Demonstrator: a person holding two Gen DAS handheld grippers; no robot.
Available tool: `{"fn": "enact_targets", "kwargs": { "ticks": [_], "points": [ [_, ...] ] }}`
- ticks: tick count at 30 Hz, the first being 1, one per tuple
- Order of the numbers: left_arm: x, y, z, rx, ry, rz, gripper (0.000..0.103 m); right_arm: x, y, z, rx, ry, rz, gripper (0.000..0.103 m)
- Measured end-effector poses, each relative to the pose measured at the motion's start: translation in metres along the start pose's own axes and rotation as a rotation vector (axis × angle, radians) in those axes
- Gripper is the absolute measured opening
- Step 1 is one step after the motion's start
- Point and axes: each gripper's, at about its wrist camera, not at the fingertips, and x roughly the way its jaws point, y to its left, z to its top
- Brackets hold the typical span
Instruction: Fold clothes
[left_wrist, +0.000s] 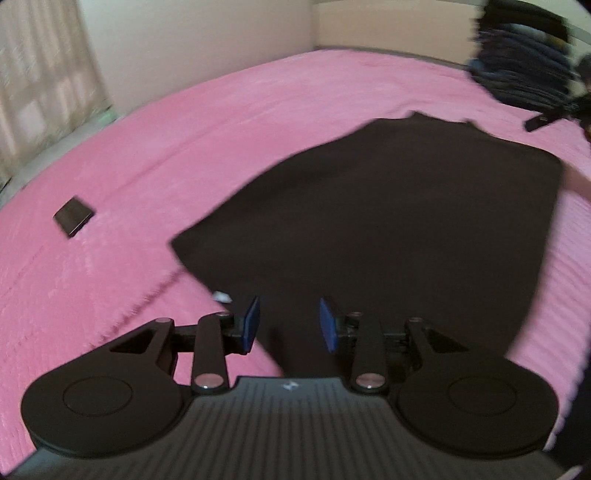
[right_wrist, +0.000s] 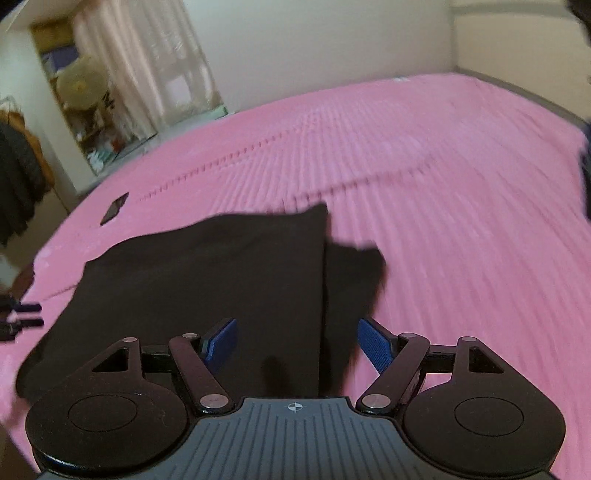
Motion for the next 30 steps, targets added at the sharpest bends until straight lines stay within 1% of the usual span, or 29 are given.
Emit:
{"fn": "enact_targets", "kwargs": {
  "ticks": [3, 5, 6, 7, 9, 10, 11, 12, 13, 15, 16, 18, 19, 20, 22, 24, 25, 26, 27, 29, 30],
  "points": [
    [-0.029, -0.038, -0.019, 0.098, -0.036, -0.037, 0.033, -0.034, -0.003, -0.031, 0.077, -0.010, -0.014, 0.075],
    [-0.039, -0.059, -0.032, 0.158, -0.032, -0.044, 0.039, -0.047, -0.007, -0.049, 0.133, 0.004, -0.019, 0.075],
    [-0.045, -0.069, -0.038, 0.188, -0.029, -0.047, 0.044, -0.048, -0.009, -0.055, 0.126, 0.018, -0.045, 0.075],
    [-0.042, -0.078, -0.045, 0.237, 0.008, -0.018, 0.044, -0.046, -0.011, -0.061, 0.103, 0.035, -0.082, 0.075],
    [-0.036, -0.095, -0.061, 0.333, 0.085, 0.042, 0.044, -0.048, -0.008, -0.069, 0.052, 0.053, -0.186, 0.075],
    [-0.039, -0.099, -0.064, 0.351, 0.086, 0.058, 0.042, -0.053, -0.005, -0.070, 0.036, 0.043, -0.202, 0.075],
    [-0.041, -0.103, -0.067, 0.369, 0.087, 0.073, 0.042, -0.060, 0.005, -0.070, -0.006, 0.024, -0.184, 0.075],
    [-0.044, -0.107, -0.070, 0.386, 0.089, 0.088, 0.042, -0.067, 0.018, -0.070, -0.063, 0.005, -0.159, 0.075],
    [-0.051, -0.112, -0.070, 0.389, 0.064, 0.082, 0.042, -0.070, 0.035, -0.073, -0.161, 0.000, -0.144, 0.075],
    [-0.059, -0.124, -0.070, 0.433, 0.021, 0.087, 0.043, -0.069, 0.072, -0.082, -0.415, 0.006, -0.133, 0.075],
    [-0.056, -0.134, -0.072, 0.493, 0.011, 0.108, 0.043, -0.065, 0.092, -0.091, -0.576, 0.013, -0.145, 0.075],
    [-0.048, -0.150, -0.077, 0.613, 0.003, 0.154, 0.043, -0.054, 0.120, -0.109, -0.843, 0.027, -0.186, 0.075],
    [-0.039, -0.159, -0.079, 0.687, 0.005, 0.183, 0.044, -0.047, 0.130, -0.117, -0.954, 0.036, -0.210, 0.075],
    [-0.031, -0.164, -0.080, 0.731, 0.008, 0.204, 0.044, -0.040, 0.137, -0.123, -1.043, 0.049, -0.227, 0.075],
    [-0.012, -0.172, -0.080, 0.824, 0.025, 0.228, 0.044, -0.028, 0.146, -0.133, -1.172, 0.068, -0.236, 0.075],
    [0.005, -0.170, -0.083, 0.899, 0.042, 0.277, 0.043, -0.018, 0.150, -0.137, -1.259, 0.071, -0.242, 0.075],
    [0.010, -0.165, -0.083, 0.900, 0.060, 0.288, 0.035, -0.014, 0.151, -0.138, -1.296, 0.077, -0.244, 0.070],
    [0.014, -0.160, -0.084, 0.900, 0.077, 0.299, 0.030, -0.011, 0.149, -0.139, -1.330, 0.079, -0.257, 0.058],
    [0.016, -0.154, -0.084, 0.881, 0.091, 0.316, 0.022, -0.008, 0.148, -0.139, -1.365, 0.078, -0.276, 0.054],
    [0.020, -0.141, -0.085, 0.842, 0.119, 0.349, 0.020, -0.003, 0.141, -0.140, -1.433, 0.079, -0.331, 0.049],
    [0.020, -0.138, -0.085, 0.826, 0.118, 0.347, 0.020, -0.001, 0.138, -0.141, -1.454, 0.082, -0.343, 0.049]
  ]
}}
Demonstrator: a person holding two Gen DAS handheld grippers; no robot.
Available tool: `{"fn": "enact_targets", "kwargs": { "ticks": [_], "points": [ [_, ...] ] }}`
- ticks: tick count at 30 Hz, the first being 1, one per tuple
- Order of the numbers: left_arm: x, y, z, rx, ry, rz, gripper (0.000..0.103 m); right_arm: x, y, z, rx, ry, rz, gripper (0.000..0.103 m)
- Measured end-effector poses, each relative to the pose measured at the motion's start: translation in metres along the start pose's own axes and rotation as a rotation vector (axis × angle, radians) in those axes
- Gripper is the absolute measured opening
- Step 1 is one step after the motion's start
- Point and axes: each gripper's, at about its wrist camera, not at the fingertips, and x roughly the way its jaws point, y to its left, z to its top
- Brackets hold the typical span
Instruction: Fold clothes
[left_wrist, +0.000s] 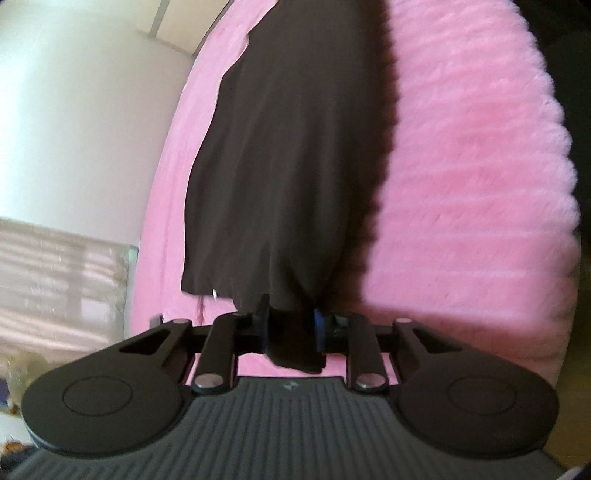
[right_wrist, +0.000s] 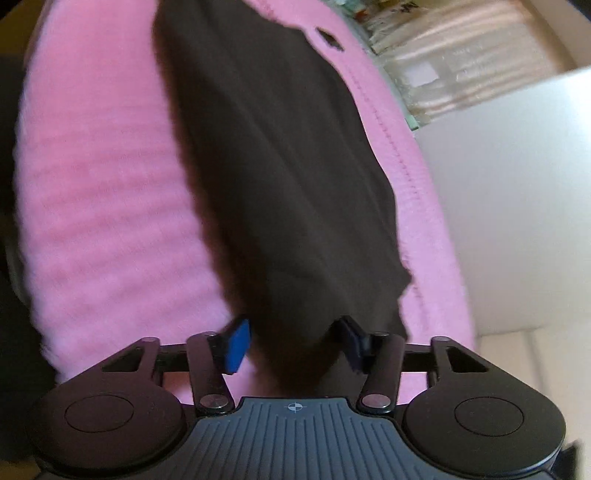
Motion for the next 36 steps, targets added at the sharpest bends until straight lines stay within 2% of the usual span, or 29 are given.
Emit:
{"fn": "enact_targets", "kwargs": {
  "ticks": [2, 4, 5, 6, 7, 9, 11, 14, 20, 22, 25, 27, 28, 29, 30, 34, 36],
  "points": [
    [-0.004, -0.001, 0.000, -0.019, -0.031, 0.004, 0.024, 0.002, 0.001, -0.003, -0.024, -0.002, 0.000, 0.049],
    [-0.006, -0.007, 0.003, 0.008, -0.065, 0.026, 0.045, 0.003, 0.004, -0.003, -0.051, -0.008, -0.009, 0.049],
    [-0.006, -0.010, 0.005, 0.027, -0.073, 0.027, 0.051, 0.004, 0.004, -0.004, -0.056, -0.007, -0.013, 0.047],
    [-0.005, -0.013, 0.008, 0.051, -0.067, 0.024, 0.048, 0.006, 0.004, -0.004, -0.057, -0.003, -0.017, 0.041],
    [-0.001, -0.013, 0.010, 0.055, -0.057, 0.016, 0.037, 0.008, 0.003, -0.005, -0.053, 0.006, -0.016, 0.018],
    [0.006, -0.013, 0.016, 0.064, -0.036, 0.000, 0.010, 0.013, -0.002, -0.010, -0.034, 0.020, -0.017, 0.014],
    [0.000, -0.009, 0.016, 0.056, -0.036, -0.007, 0.008, 0.012, -0.009, -0.015, -0.016, 0.026, -0.010, 0.011],
    [-0.022, 0.000, 0.014, 0.021, -0.063, -0.031, 0.006, -0.019, -0.009, -0.020, 0.007, 0.036, -0.009, 0.010],
    [-0.090, -0.019, 0.022, -0.068, -0.123, -0.156, 0.007, -0.078, 0.013, -0.043, 0.044, 0.079, 0.034, 0.010],
    [-0.093, -0.028, 0.023, -0.108, -0.118, -0.191, 0.008, -0.086, 0.025, -0.048, 0.051, 0.085, 0.037, 0.010],
    [-0.091, -0.038, 0.015, -0.107, -0.078, -0.205, 0.015, -0.090, 0.027, -0.049, 0.070, 0.094, 0.024, 0.011],
    [-0.096, -0.039, 0.005, -0.127, -0.056, -0.210, 0.018, -0.095, 0.027, -0.049, 0.060, 0.109, -0.002, 0.018],
    [-0.099, -0.038, 0.000, -0.141, -0.047, -0.208, 0.018, -0.099, 0.027, -0.049, 0.058, 0.122, -0.016, 0.032],
    [-0.103, -0.035, -0.007, -0.162, -0.038, -0.204, 0.018, -0.103, 0.027, -0.050, 0.060, 0.134, -0.031, 0.061],
    [-0.106, -0.032, -0.012, -0.182, -0.030, -0.196, 0.019, -0.110, 0.026, -0.050, 0.068, 0.136, -0.047, 0.072],
    [-0.117, -0.024, -0.029, -0.269, -0.010, -0.163, 0.019, -0.147, 0.021, -0.033, 0.154, 0.071, -0.047, 0.074],
    [-0.119, -0.021, -0.036, -0.310, -0.010, -0.144, 0.023, -0.166, 0.022, -0.008, 0.176, -0.015, -0.025, 0.074]
  ]
}}
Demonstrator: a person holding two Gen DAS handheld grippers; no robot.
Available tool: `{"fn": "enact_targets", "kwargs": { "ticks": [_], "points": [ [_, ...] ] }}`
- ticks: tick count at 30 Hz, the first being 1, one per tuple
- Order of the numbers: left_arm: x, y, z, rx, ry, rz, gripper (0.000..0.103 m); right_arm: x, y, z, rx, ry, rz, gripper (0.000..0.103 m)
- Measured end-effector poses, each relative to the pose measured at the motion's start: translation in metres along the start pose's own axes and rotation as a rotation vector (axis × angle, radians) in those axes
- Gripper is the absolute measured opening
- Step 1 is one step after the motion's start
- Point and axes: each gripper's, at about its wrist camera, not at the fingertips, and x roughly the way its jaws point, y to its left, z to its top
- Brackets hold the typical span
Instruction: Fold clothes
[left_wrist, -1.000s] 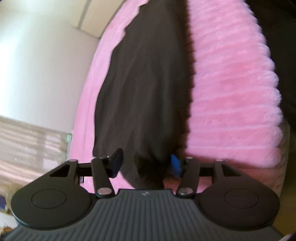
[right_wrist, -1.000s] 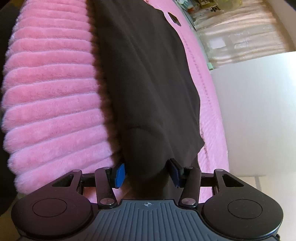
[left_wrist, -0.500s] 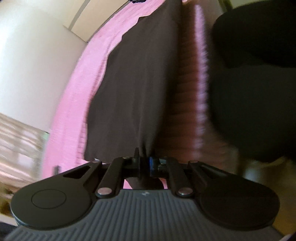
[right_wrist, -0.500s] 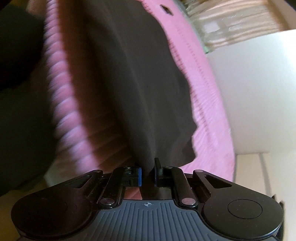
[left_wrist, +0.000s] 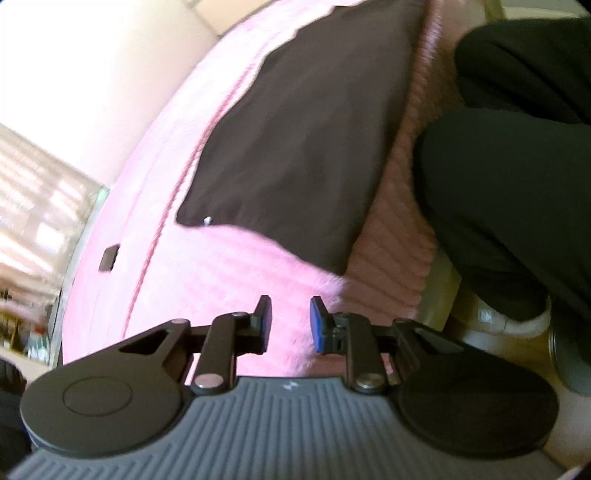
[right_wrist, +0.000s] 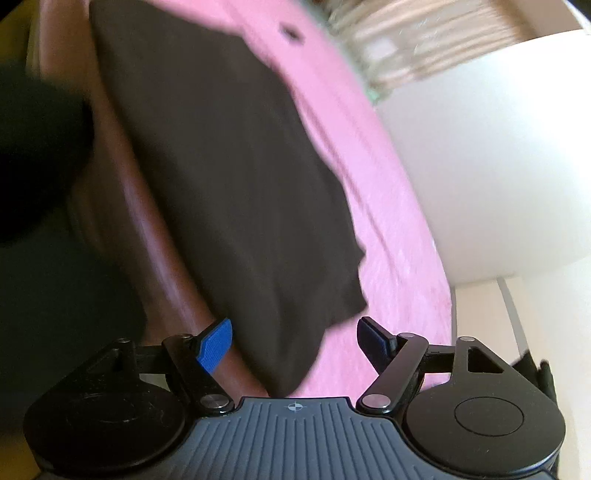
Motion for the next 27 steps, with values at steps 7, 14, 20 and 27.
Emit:
{"fn": "enact_targets", "kwargs": {
  "ticks": [7, 14, 20, 27],
  "points": [
    [-0.008, 0.004, -0.020, -0.080, -0.039, 0.024, 0.034, -0.015, 0.045, 0.114, -0.034, -0.278, 0.222, 0.074],
    [-0.017, 0.009, -0.035, -0.125, -0.047, 0.024, 0.036, 0.038, 0.116, 0.191, -0.210, -0.370, 0.408, 0.065],
    [-0.012, 0.023, -0.046, -0.135, -0.045, 0.023, 0.039, 0.082, 0.134, 0.202, -0.232, -0.341, 0.430, 0.006],
    [0.007, 0.042, -0.039, -0.107, -0.103, 0.026, 0.054, 0.072, 0.050, 0.191, 0.185, -0.371, 0.499, 0.004]
  ]
}}
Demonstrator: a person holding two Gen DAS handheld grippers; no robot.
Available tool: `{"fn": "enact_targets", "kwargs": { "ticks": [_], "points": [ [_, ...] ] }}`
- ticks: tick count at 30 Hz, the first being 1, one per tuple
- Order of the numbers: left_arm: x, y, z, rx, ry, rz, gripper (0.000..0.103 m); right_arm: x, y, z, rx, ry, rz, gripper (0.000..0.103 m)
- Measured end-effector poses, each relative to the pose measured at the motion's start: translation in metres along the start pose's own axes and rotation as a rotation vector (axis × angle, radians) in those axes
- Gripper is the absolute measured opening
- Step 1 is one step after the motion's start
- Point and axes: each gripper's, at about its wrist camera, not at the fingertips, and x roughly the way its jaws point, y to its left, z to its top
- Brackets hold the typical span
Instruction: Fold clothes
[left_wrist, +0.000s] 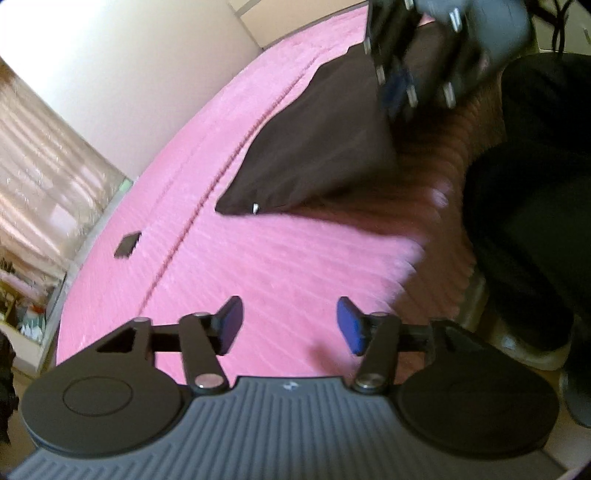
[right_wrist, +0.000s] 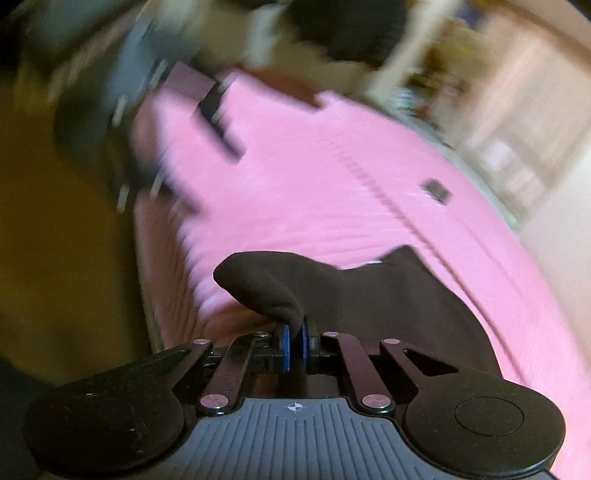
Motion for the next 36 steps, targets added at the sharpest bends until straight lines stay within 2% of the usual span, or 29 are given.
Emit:
{"fn": "enact_targets", "kwargs": {
  "ticks": [4, 7, 9, 13, 17, 18, 21, 22, 24, 27, 32, 36],
  "points": [
    [0.029, 0.013, 0.017, 0.070, -0.057, -0.017, 0.054, -0.035, -0.045, 0.001, 0.206, -0.071, -0.037, 0.004],
    [0.060, 0.025, 0.036, 0.108, -0.113, -0.012, 0.064, -0.054, -0.071, 0.000, 0.333, -0.096, -0.054, 0.004],
    [0.079, 0.031, 0.047, 0.137, -0.138, -0.017, 0.064, -0.065, -0.083, -0.004, 0.394, -0.105, -0.058, 0.004],
    [0.114, 0.041, 0.066, 0.210, -0.177, -0.045, 0.065, -0.079, -0.093, -0.008, 0.467, -0.114, -0.050, 0.004],
    [0.140, 0.041, 0.077, 0.324, -0.211, -0.094, 0.064, -0.076, -0.096, -0.009, 0.495, -0.118, -0.035, 0.004],
    [0.145, 0.041, 0.078, 0.355, -0.209, -0.107, 0.061, -0.076, -0.095, -0.011, 0.503, -0.121, -0.030, 0.004],
    [0.156, 0.042, 0.083, 0.423, -0.203, -0.131, 0.016, -0.068, -0.095, -0.013, 0.512, -0.129, -0.024, 0.004],
    [0.155, 0.045, 0.088, 0.429, -0.209, -0.133, 0.012, -0.068, -0.093, -0.015, 0.515, -0.132, -0.024, 0.004],
    [0.151, 0.049, 0.097, 0.439, -0.220, -0.137, 0.010, -0.068, -0.088, -0.019, 0.525, -0.142, -0.028, 0.004],
    [0.138, 0.054, 0.122, 0.467, -0.252, -0.103, 0.009, -0.085, -0.086, -0.030, 0.553, -0.173, -0.058, 0.004],
    [0.112, 0.047, 0.203, 0.518, -0.367, -0.043, 0.008, -0.136, -0.087, -0.061, 0.652, -0.249, -0.173, 0.004],
    [0.115, 0.015, 0.277, 0.603, -0.445, -0.065, 0.008, -0.178, -0.095, -0.101, 0.799, -0.294, -0.287, 0.004]
  ]
}}
